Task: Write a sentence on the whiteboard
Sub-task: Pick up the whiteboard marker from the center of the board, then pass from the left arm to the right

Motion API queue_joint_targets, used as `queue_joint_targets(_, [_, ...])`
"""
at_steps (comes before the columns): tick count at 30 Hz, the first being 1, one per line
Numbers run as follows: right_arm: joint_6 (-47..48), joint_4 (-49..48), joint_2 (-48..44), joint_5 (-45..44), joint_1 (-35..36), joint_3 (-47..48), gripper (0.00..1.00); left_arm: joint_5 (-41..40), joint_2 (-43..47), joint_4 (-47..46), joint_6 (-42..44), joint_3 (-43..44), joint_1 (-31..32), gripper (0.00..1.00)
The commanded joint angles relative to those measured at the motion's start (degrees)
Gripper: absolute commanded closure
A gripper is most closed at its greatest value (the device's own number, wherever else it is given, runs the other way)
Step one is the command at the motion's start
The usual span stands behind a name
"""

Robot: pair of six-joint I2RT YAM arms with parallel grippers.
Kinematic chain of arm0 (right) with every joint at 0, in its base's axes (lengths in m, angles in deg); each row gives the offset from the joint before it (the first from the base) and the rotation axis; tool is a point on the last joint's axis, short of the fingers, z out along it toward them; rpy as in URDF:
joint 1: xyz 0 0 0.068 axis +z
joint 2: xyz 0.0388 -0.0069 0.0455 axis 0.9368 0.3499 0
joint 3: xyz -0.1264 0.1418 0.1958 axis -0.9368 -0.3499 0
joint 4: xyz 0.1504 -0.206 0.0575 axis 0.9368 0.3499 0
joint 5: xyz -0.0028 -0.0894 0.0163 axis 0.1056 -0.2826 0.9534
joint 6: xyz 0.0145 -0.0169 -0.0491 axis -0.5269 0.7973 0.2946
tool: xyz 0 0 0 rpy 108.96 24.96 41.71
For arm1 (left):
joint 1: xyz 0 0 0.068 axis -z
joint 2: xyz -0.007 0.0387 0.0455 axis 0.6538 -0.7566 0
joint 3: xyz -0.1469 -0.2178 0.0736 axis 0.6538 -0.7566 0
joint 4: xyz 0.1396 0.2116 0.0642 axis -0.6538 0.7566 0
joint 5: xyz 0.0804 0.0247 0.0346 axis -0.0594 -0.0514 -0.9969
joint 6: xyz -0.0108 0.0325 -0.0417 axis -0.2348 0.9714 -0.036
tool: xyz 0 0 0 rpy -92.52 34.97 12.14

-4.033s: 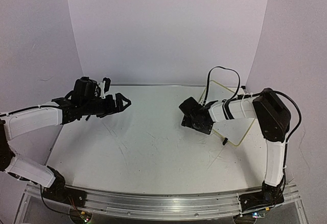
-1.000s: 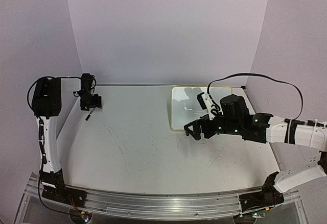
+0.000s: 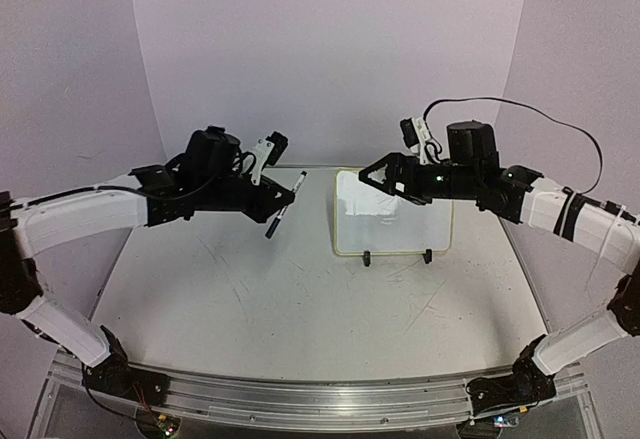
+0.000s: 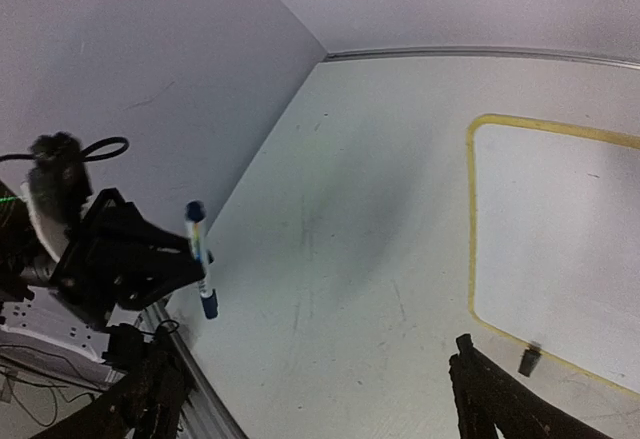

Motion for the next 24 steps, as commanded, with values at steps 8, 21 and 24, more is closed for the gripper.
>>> queue_joint_targets(8, [-5.7,1.4,10.2,14.6,0.7,15.6,0.21,0.4,4.5,-17.0,6.2,-3.1,9.9,1.00])
queue_joint_targets(21, [-5.3,0.4,16.2,23.9,3.0,16.0,0.52,1.4,1.9,-12.7,11.7,-0.8,11.2,1.00])
queue_joint_targets(24, [-5.5,-0.3,16.2,25.9,3.0,14.9,0.55,2.3,1.4,-11.2,12.8,0.2,11.3,1.00])
